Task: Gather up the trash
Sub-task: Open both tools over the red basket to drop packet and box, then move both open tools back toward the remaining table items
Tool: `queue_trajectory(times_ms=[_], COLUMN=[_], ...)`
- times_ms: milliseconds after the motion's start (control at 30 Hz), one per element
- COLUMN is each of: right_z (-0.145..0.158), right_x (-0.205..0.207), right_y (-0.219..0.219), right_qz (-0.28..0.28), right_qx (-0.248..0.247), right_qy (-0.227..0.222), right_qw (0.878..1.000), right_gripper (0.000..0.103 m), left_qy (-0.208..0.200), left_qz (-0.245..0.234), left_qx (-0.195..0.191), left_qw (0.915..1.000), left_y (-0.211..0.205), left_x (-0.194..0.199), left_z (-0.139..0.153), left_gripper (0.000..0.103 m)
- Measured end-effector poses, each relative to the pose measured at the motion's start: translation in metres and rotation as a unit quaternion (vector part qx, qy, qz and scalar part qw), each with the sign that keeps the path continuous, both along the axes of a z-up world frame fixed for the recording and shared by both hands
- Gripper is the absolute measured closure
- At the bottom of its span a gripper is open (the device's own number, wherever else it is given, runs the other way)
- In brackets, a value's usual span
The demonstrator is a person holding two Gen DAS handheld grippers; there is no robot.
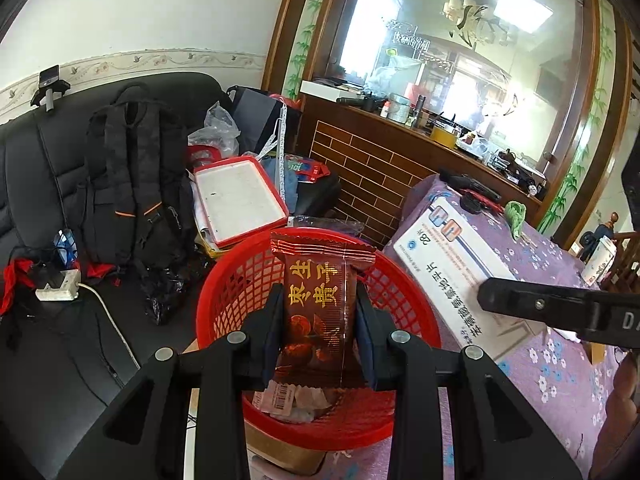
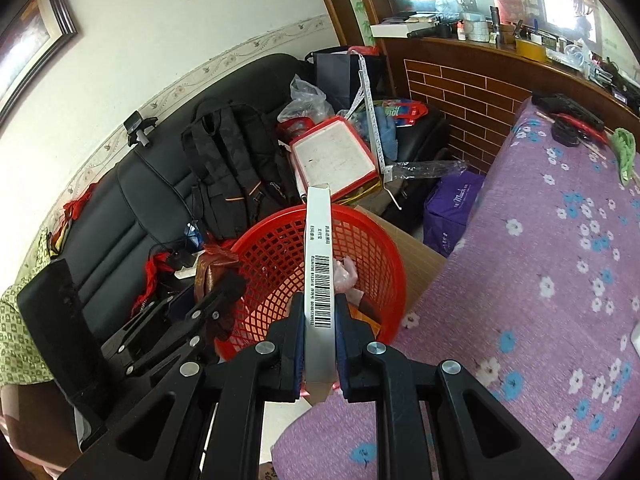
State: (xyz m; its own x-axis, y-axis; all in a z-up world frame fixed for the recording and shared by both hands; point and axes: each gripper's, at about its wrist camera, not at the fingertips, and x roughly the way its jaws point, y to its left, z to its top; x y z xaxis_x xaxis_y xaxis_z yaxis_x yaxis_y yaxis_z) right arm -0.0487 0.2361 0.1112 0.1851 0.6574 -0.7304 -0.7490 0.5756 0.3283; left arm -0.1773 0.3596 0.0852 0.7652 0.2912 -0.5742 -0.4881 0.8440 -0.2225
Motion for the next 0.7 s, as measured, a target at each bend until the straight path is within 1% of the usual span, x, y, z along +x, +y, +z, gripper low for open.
queue_trajectory(times_ms=[200,233,267,300,333,367,400,500,567,600,633,667,700], right_z=[-0.008,-0.010,-0.012,-0.015,-0.017,-0.017,-0.017,-0.012,-0.008,-0.005,-0.003,-0.003,-0.002], right_x=[0.008,0.010,0.012,0.014,0.015,0.014,0.014,0.013,0.010,0.009,0.007,0.006,0.005], right_y=[0.012,0.013,0.014,0.014,0.013,0.011,0.008,-0.007,-0.022,-0.030,-0.040,-0.047,-0.056], right_qz=[-0.007,-0.009,-0.011,-0.010,-0.008,-0.008,-0.010,-0.017,-0.023,-0.027,-0.034,-0.040,-0.044], right_qx=[-0.001,-0.001,-0.002,-0.001,0.001,0.002,0.003,0.010,0.015,0.015,0.016,0.017,0.018], right_qy=[0.004,0.005,0.006,0.011,0.015,0.016,0.014,0.006,-0.003,-0.011,-0.018,-0.022,-0.027], right_qw=[1.000,1.000,1.000,1.000,1.000,1.000,1.000,1.000,1.000,0.999,0.999,0.999,0.999], right_gripper=[0.088,0.088,0.088,0.086,0.085,0.084,0.081,0.081,0.080,0.076,0.067,0.062,0.053], left_qy=[0.009,0.009,0.009,0.010,0.011,0.010,0.005,0.005,0.004,0.004,0.004,0.002,0.001], left_qz=[0.002,0.004,0.006,0.009,0.012,0.017,0.022,0.019,0.018,0.016,0.014,0.013,0.012], left_qx=[-0.004,-0.004,-0.003,-0.002,-0.003,-0.004,-0.002,0.007,0.011,0.014,0.017,0.022,0.027], left_qw=[0.9999,0.9999,0.9999,0.9999,0.9999,0.9998,0.9997,0.9998,0.9998,0.9998,0.9997,0.9997,0.9996], left_y=[0.003,0.004,0.004,0.005,0.006,0.006,0.006,0.001,-0.006,-0.010,-0.015,-0.022,-0.029], left_x=[0.006,0.006,0.007,0.008,0.008,0.008,0.007,0.006,0.005,0.004,0.004,0.003,0.003], left_z=[-0.007,-0.008,-0.009,-0.010,-0.011,-0.012,-0.012,-0.010,-0.008,-0.007,-0.007,-0.005,-0.005], left_gripper=[0.071,0.070,0.068,0.064,0.050,0.038,0.037,0.036,0.033,0.032,0.028,0.023,0.022])
